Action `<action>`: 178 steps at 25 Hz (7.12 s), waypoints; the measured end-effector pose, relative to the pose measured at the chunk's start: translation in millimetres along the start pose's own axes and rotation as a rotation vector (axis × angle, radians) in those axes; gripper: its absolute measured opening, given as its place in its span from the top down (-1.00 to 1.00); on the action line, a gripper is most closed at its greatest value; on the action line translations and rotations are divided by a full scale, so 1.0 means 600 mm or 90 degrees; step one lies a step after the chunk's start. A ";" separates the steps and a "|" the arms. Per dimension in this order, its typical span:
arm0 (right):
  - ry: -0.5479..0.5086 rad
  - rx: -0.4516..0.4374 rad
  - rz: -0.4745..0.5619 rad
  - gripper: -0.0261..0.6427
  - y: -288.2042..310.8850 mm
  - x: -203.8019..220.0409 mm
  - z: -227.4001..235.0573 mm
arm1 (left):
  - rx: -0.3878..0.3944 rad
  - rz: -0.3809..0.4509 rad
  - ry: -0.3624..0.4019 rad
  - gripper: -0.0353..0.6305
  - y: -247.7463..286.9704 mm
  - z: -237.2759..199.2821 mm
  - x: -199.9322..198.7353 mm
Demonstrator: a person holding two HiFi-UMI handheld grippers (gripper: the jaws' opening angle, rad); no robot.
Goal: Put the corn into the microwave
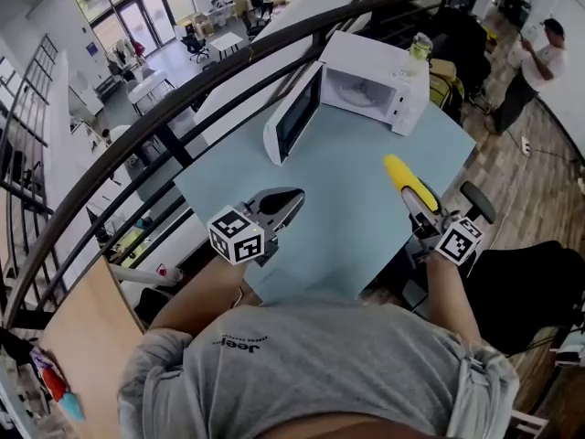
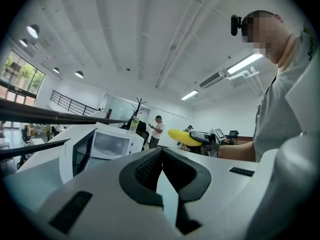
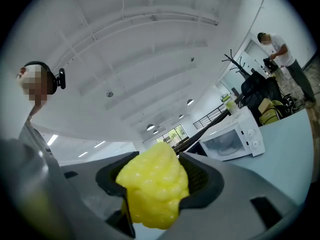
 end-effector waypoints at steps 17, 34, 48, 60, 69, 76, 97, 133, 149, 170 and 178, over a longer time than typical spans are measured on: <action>0.021 0.001 -0.012 0.16 0.141 0.014 0.341 | -0.017 -0.045 -0.005 0.84 0.337 -0.159 0.026; -0.037 0.089 -0.072 0.16 0.282 0.056 0.530 | -0.038 -0.005 -0.024 0.84 0.507 -0.293 0.069; -0.127 0.153 -0.128 0.17 0.406 0.080 0.661 | -0.059 0.007 -0.014 0.84 0.600 -0.390 0.117; -0.207 0.198 -0.173 0.17 0.496 0.077 0.756 | -0.053 0.015 -0.007 0.84 0.654 -0.431 0.142; -0.231 0.233 -0.216 0.17 0.536 0.076 0.828 | -0.055 0.024 0.002 0.84 0.690 -0.460 0.143; -0.234 0.262 -0.228 0.17 0.564 0.084 0.864 | -0.074 0.022 0.018 0.84 0.705 -0.496 0.137; -0.333 0.339 -0.337 0.17 0.600 0.058 0.920 | -0.089 0.001 0.006 0.84 0.710 -0.525 0.175; -0.426 0.346 -0.408 0.11 0.607 0.084 0.949 | -0.090 -0.003 0.023 0.84 0.716 -0.525 0.190; -0.431 0.336 -0.391 0.00 0.584 0.089 0.910 | -0.097 -0.006 0.029 0.84 0.701 -0.509 0.171; -0.344 0.339 -0.349 0.00 0.441 0.084 0.714 | -0.083 -0.018 0.057 0.84 0.570 -0.361 0.105; -0.299 0.332 -0.331 0.02 0.360 0.080 0.621 | -0.088 -0.018 0.064 0.84 0.490 -0.304 0.069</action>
Point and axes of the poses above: the fingertips, and each gripper's own axes: y forward along the fingers, z to its right, x out of its underside, the point moved 3 cm from there along -y, backward along the fingers, and after that the axes turned 5 degrees about -x, right-handed, at the moved point
